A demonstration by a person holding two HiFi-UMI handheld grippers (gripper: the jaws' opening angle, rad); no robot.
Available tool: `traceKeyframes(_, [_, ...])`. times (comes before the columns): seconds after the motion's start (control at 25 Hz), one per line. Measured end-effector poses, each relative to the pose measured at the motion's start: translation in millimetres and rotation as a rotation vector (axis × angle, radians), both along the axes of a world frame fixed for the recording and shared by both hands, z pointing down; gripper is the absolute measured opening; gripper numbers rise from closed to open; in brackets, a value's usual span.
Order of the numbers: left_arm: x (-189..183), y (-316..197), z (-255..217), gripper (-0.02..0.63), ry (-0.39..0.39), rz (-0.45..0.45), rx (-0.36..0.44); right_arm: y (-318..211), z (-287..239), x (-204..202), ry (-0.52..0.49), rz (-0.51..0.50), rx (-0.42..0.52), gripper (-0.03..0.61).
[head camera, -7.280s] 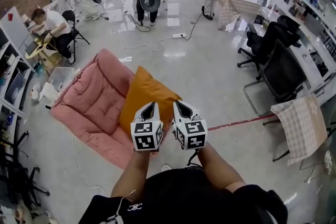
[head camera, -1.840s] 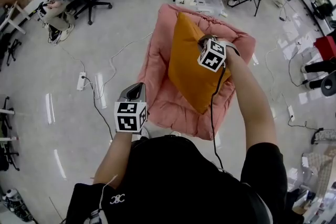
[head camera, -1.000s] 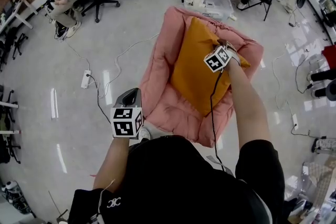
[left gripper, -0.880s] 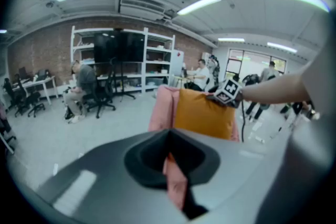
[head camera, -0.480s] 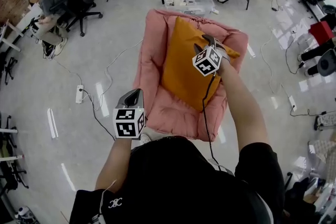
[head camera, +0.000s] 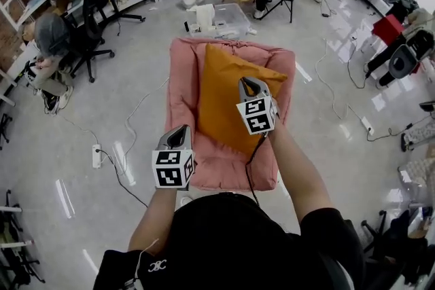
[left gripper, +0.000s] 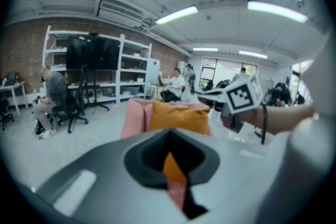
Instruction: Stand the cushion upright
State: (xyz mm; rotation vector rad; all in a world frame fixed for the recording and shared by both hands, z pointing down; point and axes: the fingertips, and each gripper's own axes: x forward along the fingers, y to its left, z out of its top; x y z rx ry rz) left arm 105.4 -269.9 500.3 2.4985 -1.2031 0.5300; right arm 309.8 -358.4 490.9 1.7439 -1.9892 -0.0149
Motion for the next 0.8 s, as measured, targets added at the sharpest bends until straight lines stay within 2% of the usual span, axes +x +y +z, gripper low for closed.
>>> traceKeyframes(0.2, [20.8,-1.0,-13.2,-0.005,0.055,0.043,-0.009,47.4,-6.2,-2.9,-0.258,0.129,0.013,-0.002])
traceKeyframes(0.36, [39.2,2.3,-28.9,-0.005,0.072,0.106,0.015,84.3,-26.9,-9.9,-0.372,0.202,0.063,-0.002])
traceKeyframes(0.6, [57.1,4.7,-40.8,-0.005,0.082,0.180,0.036,121.8,-65.3,-29.3,-0.410,0.249,0.161,-0.002])
traceKeyframes(0.8, [62.5,8.7,-46.6,-0.005,0.090,0.221,0.045,131.4,-52.4,-56.1,-0.412,0.265,0.142,-0.003])
